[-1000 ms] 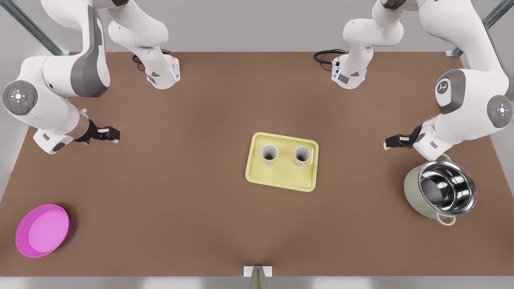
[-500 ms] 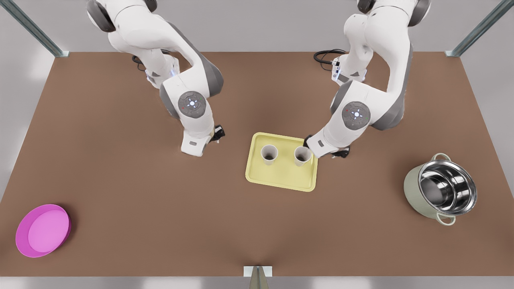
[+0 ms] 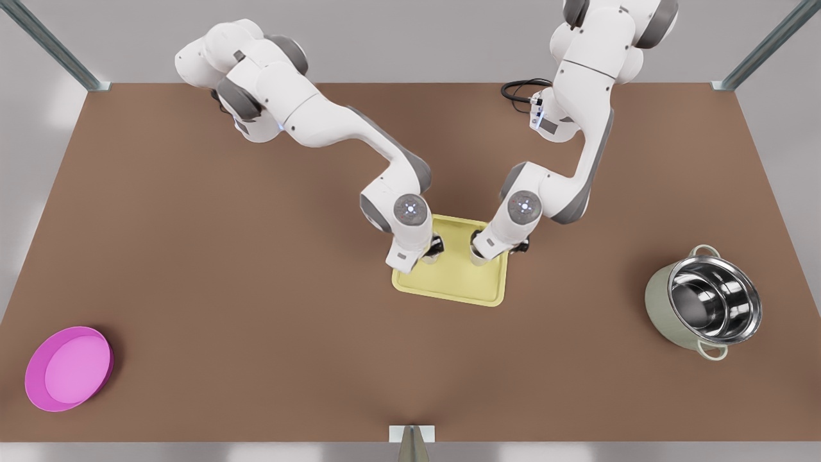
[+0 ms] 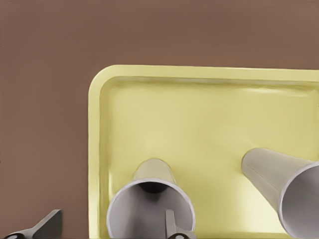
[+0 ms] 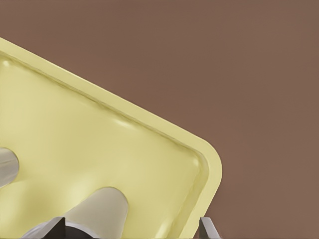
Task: Use the left arm to pick up the white IKEA cup from the tray and place it on the middle-left position; use the right arm to pick up the white IKEA cup from the tray and place it on the middle-right position
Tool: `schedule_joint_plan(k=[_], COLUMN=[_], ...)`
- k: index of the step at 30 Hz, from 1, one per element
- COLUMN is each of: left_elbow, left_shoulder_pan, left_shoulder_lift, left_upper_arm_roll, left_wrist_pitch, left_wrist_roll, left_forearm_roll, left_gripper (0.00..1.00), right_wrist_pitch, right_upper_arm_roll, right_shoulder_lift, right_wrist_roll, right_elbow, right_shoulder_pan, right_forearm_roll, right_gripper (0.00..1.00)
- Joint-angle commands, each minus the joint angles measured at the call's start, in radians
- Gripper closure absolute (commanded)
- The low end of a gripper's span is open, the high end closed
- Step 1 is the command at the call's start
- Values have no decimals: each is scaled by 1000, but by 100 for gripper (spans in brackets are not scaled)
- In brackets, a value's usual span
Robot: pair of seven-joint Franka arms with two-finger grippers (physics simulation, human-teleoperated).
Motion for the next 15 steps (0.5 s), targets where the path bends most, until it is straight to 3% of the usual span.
schedule_joint_plan(k=[1, 6, 7, 15], left_elbow=[-4, -30, -31, -51], left_shoulder_pan=[2, 2, 0, -6], left_shoulder_lift=[12, 19, 19, 54], left_upper_arm_roll=[2, 2, 2, 2], left_wrist_pitch=[128, 148, 146, 178], left_wrist_roll=[-134, -134, -136, -144], left_forearm_roll=[7, 11, 11, 11], left_gripper=[0, 0, 0, 0], right_wrist_pitch=[113, 114, 114, 99], right_upper_arm_roll=[0, -1, -1, 0], right_shoulder_lift=[9, 24, 26, -6], right_wrist_roll=[357, 359, 359, 368], right_elbow=[-3, -13, -14, -14], right_shoulder_pan=[9, 24, 24, 38], right_forearm_roll=[-3, -34, -35, -52], right_gripper=[0, 0, 5, 1])
